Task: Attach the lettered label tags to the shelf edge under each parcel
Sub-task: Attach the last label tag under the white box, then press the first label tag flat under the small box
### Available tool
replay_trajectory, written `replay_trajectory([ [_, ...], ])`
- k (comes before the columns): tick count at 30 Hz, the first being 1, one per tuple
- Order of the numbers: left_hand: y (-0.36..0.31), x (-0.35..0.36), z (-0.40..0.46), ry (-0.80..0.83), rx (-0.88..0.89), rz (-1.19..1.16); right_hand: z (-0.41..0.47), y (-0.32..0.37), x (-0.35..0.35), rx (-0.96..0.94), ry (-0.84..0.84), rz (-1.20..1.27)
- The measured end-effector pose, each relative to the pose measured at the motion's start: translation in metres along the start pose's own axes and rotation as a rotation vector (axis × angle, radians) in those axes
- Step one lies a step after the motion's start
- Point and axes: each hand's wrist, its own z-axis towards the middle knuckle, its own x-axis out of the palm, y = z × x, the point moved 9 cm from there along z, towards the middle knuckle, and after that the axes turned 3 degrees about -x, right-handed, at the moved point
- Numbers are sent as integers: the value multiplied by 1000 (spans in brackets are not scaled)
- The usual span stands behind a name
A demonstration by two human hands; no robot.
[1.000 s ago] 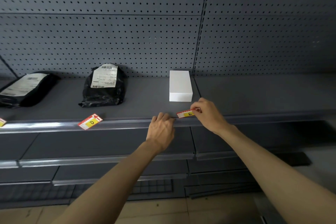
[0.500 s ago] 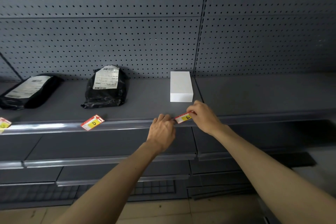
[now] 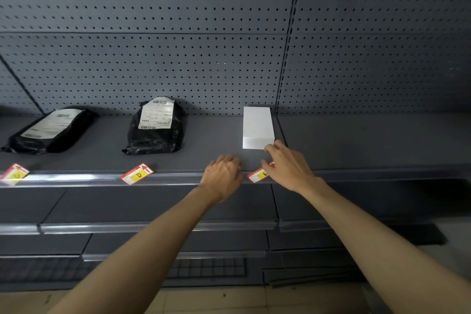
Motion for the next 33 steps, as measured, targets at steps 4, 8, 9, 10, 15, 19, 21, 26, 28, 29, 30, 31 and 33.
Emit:
replay_trajectory([
  [4, 36, -59, -5, -86, -58, 99, 11, 33, -26, -85, -76, -110],
  [8, 91, -122, -30, -198, -169, 110, 30, 97, -39, -186, -86, -104],
  [9, 106, -136, -40, -218, -197, 112, 37, 117, -41, -203, -73, -85],
  [10, 122, -150, -51, -231, -218, 128, 44, 137, -41, -219, -60, -56],
  [15, 215, -212, -126, -255, -323, 195, 80, 264, -41, -331, 3, 2],
  [19, 302, -260, -208, -286, -449, 247, 94, 388, -37, -430, 8, -15],
  [21, 346, -284, -254, -298, -502, 268, 95, 455, -33, -484, -3, -21],
  [26, 448, -341, -366, -278, -626, 330, 96, 611, -18, -570, 6, 26],
  [28, 482, -362, -407, -273, -658, 347, 96, 668, -11, -598, 7, 31],
  [29, 499, -371, -426, -269, -676, 355, 96, 695, -7, -609, 8, 36],
  [30, 515, -380, -445, -268, -695, 361, 95, 721, -2, -621, 10, 41],
  [31, 530, -387, -463, -268, -714, 367, 95, 746, 2, -635, 15, 45],
  [33, 562, -399, -494, -274, -743, 386, 94, 792, 11, -657, 33, 57],
])
